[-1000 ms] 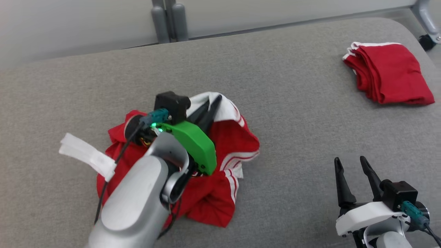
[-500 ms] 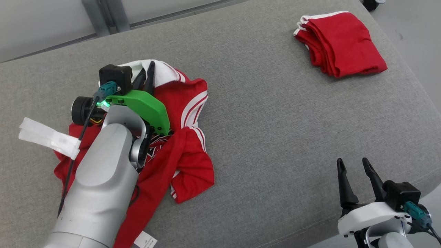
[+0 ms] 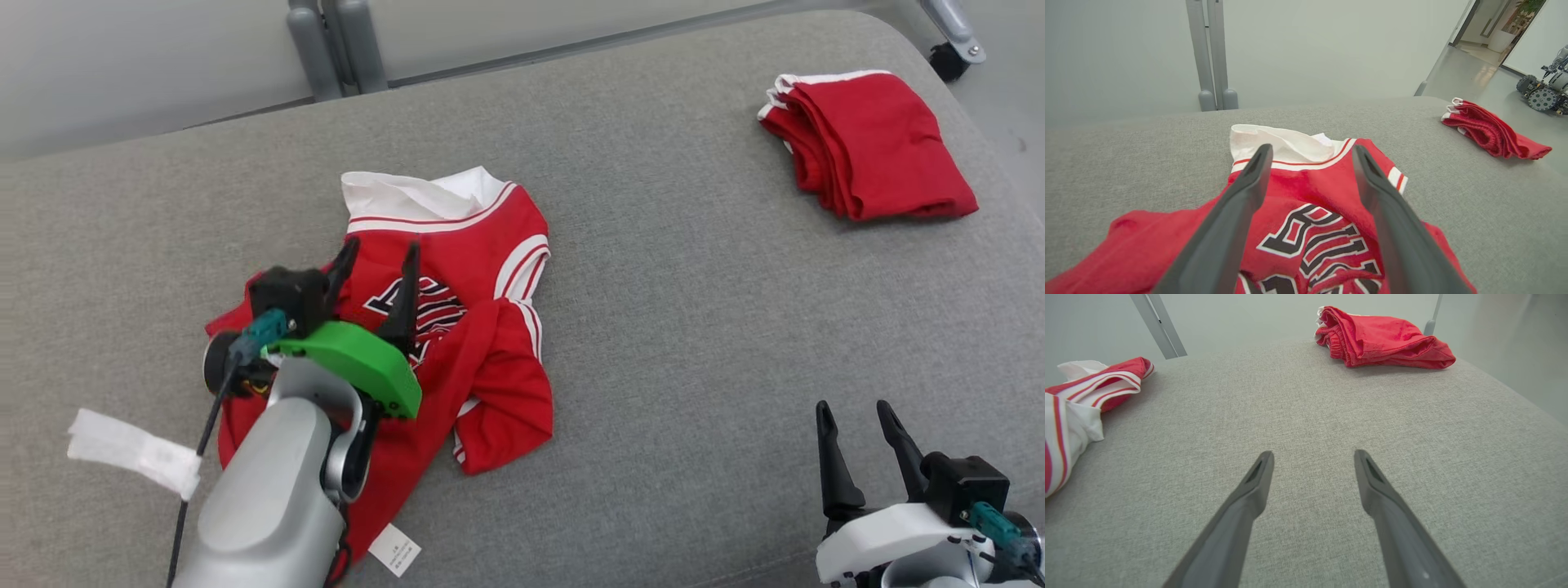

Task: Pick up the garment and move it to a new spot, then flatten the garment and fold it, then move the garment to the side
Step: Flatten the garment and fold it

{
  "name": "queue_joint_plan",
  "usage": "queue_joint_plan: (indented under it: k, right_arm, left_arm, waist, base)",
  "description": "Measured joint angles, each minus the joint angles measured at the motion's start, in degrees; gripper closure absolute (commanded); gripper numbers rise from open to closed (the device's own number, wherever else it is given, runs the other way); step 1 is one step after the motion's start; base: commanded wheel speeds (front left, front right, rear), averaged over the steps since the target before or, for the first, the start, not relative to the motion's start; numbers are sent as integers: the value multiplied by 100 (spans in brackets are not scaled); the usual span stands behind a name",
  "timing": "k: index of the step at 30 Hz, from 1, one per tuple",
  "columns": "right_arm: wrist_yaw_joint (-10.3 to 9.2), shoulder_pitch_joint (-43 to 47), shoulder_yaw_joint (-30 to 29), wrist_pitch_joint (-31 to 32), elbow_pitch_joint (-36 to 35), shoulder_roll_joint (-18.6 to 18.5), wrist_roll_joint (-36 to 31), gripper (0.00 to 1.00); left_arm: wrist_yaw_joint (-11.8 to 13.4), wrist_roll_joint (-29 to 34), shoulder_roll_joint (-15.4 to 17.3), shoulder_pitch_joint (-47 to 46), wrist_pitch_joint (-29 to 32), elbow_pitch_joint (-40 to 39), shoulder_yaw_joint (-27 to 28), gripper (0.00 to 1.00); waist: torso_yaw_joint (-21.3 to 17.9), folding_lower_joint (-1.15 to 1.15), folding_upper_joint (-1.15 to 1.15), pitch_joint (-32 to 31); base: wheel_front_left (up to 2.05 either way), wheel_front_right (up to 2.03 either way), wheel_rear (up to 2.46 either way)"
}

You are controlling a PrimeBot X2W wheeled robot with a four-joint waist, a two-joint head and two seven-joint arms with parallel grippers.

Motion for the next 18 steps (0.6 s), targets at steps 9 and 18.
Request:
queue_joint_plan:
  k: [9, 18]
  right_arm:
    - [0, 209, -170, 0, -33, -1, -86, 0]
    - [0, 233, -153, 0, -78, -1, -107, 0]
  left_arm:
    - [887, -99, 355, 2292, 322, -1971, 46, 0]
    - [1249, -506, 571, 3485, 1122, -2426, 68, 0]
  waist:
    - [392, 0, 0, -426]
    - [746, 0, 0, -454]
  base:
    - [0, 0, 0]
    - [0, 0, 0]
